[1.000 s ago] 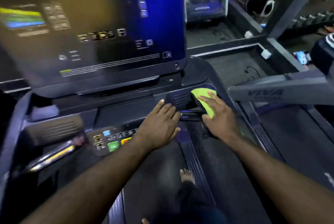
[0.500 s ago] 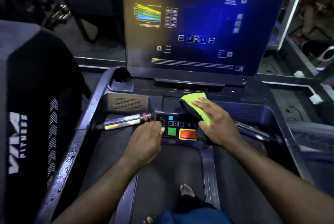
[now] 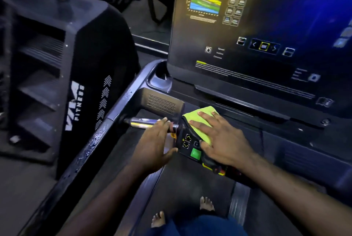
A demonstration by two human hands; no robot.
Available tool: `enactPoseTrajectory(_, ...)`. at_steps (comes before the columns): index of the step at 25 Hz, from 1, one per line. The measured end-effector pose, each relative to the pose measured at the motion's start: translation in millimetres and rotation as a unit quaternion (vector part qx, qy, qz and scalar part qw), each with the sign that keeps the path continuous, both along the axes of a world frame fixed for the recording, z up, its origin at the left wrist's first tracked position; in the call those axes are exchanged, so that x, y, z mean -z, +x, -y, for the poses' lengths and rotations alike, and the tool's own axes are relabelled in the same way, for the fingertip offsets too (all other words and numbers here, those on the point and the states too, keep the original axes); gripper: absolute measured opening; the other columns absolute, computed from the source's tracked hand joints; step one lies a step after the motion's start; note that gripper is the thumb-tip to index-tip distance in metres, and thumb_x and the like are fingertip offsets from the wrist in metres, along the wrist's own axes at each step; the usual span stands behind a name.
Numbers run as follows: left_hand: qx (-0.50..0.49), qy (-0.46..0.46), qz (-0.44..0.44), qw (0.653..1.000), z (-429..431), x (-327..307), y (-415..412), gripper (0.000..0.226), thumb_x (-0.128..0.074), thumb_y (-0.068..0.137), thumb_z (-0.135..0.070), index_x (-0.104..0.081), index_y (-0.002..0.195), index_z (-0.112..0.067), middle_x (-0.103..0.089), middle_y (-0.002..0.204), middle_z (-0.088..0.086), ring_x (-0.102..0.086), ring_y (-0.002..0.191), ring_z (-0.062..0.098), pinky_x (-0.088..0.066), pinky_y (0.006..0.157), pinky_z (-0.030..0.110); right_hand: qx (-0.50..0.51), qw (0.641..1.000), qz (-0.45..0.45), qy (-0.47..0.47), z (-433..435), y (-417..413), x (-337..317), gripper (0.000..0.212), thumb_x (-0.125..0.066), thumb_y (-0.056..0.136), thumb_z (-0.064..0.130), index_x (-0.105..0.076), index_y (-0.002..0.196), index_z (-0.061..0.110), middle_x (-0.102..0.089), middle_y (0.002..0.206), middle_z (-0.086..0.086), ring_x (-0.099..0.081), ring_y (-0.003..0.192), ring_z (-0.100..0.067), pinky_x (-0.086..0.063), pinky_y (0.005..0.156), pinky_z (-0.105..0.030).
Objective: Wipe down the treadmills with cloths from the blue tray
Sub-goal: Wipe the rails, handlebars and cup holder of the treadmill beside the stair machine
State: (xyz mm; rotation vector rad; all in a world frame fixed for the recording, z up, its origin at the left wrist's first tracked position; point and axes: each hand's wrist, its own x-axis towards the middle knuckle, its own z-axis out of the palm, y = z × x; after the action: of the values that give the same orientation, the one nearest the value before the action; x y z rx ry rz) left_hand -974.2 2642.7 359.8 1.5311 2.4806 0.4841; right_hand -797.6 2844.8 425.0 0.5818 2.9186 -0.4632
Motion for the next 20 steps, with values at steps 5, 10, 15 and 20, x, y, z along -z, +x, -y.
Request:
enactPoseTrajectory(5, -0.019, -0.081, -0.020, 0.996, -2, -5, 3, 0.103, -0.075, 0.085, -0.053, -0.016, 0.165, -0.025, -0.017, 0.174, -0.004, -0.015, 0.160, 0.016, -0.022, 0.128, 0.052, -0.028, 0.999, 0.027, -0.030, -11, -48, 6, 0.074, -0.047, 0.094, 0.062, -0.011, 0.159, 0.056, -0.007, 0.173, 0.017, -0.008, 0.159, -0.029, -0.047, 0.111, -0.057)
enactPoseTrajectory(10, -0.048, -0.030, 0.047, 0.997, 3, -21, 12, 0.081, -0.067, 0.093, -0.052, -0.032, 0.161, -0.028, -0.026, 0.172, -0.001, -0.021, 0.159, 0.016, -0.021, 0.124, 0.045, -0.065, 0.997, 0.033, 0.021, 1, -43, -13, 0.073, -0.056, 0.094, 0.052, -0.023, 0.159, 0.049, -0.023, 0.169, 0.013, -0.022, 0.153, -0.029, -0.052, 0.102, -0.048)
enactPoseTrajectory(15, -0.174, 0.056, 0.081, 0.980, 49, -38, 23, 0.067, -0.056, 0.089, -0.059, -0.062, 0.139, -0.015, -0.058, 0.152, 0.005, -0.049, 0.144, 0.018, -0.038, 0.120, 0.037, -0.110, 0.985, -0.120, -0.057, 30, -58, -47, 0.071, -0.060, 0.087, 0.040, -0.037, 0.152, 0.056, -0.044, 0.155, 0.028, -0.041, 0.142, -0.008, -0.052, 0.100, -0.040)
enactPoseTrajectory(20, -0.277, 0.124, 0.065, 0.951, 138, -56, 39, 0.041, -0.072, 0.094, -0.042, -0.069, 0.128, -0.019, -0.063, 0.145, -0.003, -0.053, 0.136, 0.011, -0.025, 0.111, 0.008, -0.179, 0.956, -0.164, -0.165, 106, -76, -52, 0.072, -0.052, 0.079, 0.038, -0.046, 0.149, 0.055, -0.051, 0.152, 0.028, -0.049, 0.139, -0.001, -0.051, 0.111, -0.037)
